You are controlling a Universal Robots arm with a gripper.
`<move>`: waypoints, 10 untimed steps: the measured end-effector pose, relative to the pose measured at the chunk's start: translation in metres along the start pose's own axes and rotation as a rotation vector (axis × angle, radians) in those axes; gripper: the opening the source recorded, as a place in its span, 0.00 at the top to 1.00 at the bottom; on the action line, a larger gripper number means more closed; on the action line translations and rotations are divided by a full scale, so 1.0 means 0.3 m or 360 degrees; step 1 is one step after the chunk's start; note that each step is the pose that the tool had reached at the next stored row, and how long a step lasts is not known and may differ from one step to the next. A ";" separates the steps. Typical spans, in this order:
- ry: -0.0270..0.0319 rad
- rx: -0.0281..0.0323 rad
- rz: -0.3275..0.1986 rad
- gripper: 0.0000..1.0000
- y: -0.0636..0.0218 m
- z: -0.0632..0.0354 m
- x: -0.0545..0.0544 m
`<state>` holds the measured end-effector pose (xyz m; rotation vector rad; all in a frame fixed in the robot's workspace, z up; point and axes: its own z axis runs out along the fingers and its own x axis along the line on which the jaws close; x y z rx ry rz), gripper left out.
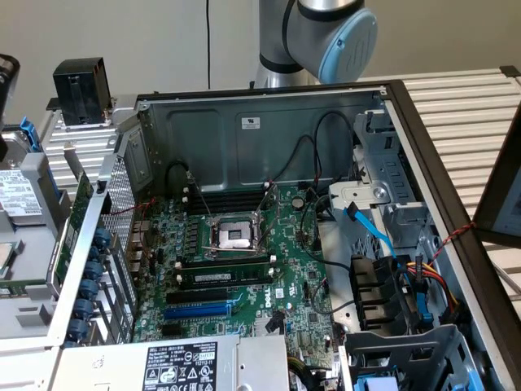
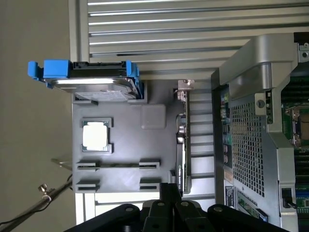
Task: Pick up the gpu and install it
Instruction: 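Pick up the gpu and move the gpu toward the slot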
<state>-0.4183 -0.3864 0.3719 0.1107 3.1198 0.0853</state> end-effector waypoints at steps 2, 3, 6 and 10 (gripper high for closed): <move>0.00000 0.00001 0.0000 0.89 0.000 0.000 0.005; -0.00004 0.00000 0.0000 0.89 0.000 0.000 0.008; -0.00167 -0.00097 -0.0001 0.83 -0.002 0.001 0.026; -0.00696 -0.00299 -0.0003 0.76 -0.004 0.005 0.041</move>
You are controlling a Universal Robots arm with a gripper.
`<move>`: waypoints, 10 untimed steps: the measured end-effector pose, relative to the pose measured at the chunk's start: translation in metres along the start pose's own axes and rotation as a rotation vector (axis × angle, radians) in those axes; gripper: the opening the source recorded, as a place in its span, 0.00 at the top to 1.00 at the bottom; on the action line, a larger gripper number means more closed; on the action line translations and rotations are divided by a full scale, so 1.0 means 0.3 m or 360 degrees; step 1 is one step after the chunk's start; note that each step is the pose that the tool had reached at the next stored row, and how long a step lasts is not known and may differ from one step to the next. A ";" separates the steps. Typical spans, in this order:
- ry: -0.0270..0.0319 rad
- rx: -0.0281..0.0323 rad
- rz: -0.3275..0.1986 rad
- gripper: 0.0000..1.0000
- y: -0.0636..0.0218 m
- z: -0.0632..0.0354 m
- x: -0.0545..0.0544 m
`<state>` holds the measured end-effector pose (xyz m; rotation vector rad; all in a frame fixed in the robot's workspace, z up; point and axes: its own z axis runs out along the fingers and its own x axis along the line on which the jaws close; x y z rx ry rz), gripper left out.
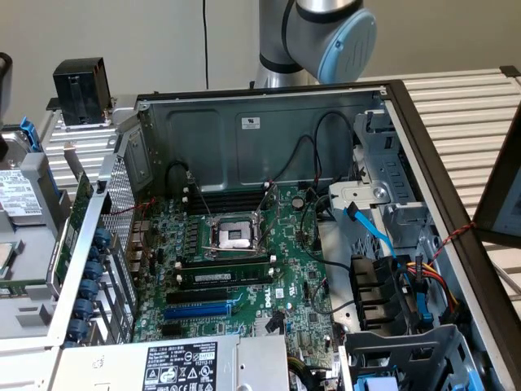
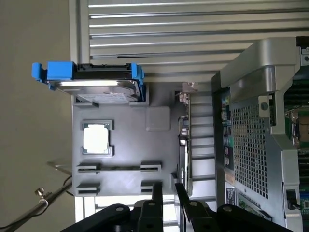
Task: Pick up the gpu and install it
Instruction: 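Pick up the gpu and move the gpu toward the slot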
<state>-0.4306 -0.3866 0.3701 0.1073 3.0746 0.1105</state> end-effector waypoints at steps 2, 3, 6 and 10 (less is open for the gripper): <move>-0.00302 -0.00067 -0.0002 0.76 -0.004 0.002 0.003; -0.00403 -0.00088 -0.0002 0.76 -0.007 0.004 0.005; -0.00536 -0.00102 -0.0003 0.74 -0.010 0.016 0.011; -0.00678 -0.00117 -0.0004 0.56 -0.012 0.042 0.017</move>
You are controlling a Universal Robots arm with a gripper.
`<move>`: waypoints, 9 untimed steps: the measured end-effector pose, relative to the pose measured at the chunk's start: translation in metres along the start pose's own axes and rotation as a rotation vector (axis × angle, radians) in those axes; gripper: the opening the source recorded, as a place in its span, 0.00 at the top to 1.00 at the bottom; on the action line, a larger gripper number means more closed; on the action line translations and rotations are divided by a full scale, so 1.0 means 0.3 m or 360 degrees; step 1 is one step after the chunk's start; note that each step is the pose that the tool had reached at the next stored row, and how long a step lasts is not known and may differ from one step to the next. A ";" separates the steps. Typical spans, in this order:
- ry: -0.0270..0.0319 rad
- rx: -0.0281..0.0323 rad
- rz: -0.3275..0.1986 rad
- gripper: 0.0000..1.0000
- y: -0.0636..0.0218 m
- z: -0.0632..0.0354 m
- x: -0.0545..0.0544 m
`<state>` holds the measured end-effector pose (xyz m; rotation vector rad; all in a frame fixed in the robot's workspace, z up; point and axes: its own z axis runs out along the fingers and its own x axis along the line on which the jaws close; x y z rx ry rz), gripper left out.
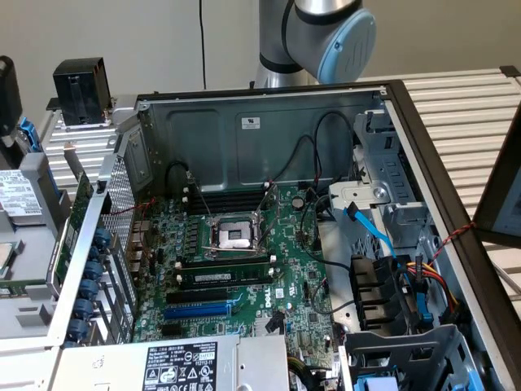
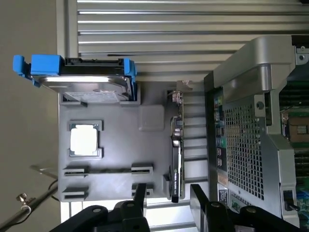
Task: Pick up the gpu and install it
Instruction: 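Pick up the gpu and move the gpu toward the slot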
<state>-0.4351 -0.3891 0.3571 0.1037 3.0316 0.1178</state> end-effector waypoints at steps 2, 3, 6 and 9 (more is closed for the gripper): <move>-0.00032 -0.00005 0.0001 0.49 -0.002 0.012 0.003; -0.00046 -0.00006 0.0001 0.49 -0.003 0.018 0.005; -0.00064 -0.00076 0.0004 0.49 -0.017 0.039 0.010; -0.00062 -0.00500 0.0009 0.49 -0.031 0.046 0.009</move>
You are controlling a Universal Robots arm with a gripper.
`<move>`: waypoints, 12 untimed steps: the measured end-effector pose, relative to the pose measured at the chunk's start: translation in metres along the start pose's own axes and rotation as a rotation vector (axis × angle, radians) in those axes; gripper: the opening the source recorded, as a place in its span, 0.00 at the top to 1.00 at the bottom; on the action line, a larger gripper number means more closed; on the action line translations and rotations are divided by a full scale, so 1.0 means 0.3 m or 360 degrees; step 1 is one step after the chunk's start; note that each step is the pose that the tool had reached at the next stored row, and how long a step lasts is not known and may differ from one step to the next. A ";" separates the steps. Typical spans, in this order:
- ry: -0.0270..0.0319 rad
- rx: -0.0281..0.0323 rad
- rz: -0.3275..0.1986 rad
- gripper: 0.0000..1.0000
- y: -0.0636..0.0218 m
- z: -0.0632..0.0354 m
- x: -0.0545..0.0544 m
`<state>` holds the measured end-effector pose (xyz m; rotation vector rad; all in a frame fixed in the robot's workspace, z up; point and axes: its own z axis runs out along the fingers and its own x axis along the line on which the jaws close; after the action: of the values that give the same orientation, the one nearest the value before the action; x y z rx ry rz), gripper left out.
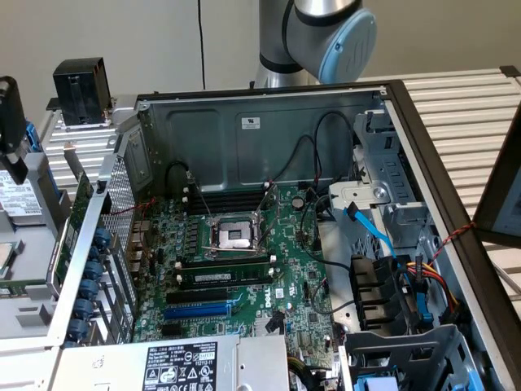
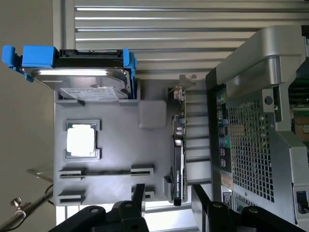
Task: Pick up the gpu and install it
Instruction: 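Pick up the gpu and move the gpu toward the slot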
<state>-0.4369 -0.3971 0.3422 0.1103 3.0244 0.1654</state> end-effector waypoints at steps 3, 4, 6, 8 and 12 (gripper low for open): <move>-0.00007 -0.00539 0.0007 0.49 -0.015 0.005 0.000; -0.00020 -0.00552 0.0008 0.49 -0.019 0.011 0.000; -0.00032 -0.00552 0.0008 0.49 -0.022 0.023 0.002; -0.00060 -0.00553 0.0009 0.49 -0.025 0.034 0.002; -0.00090 -0.00538 0.0012 0.49 -0.028 0.057 -0.006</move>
<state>-0.4339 -0.4038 0.3245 0.1190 3.0143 0.2164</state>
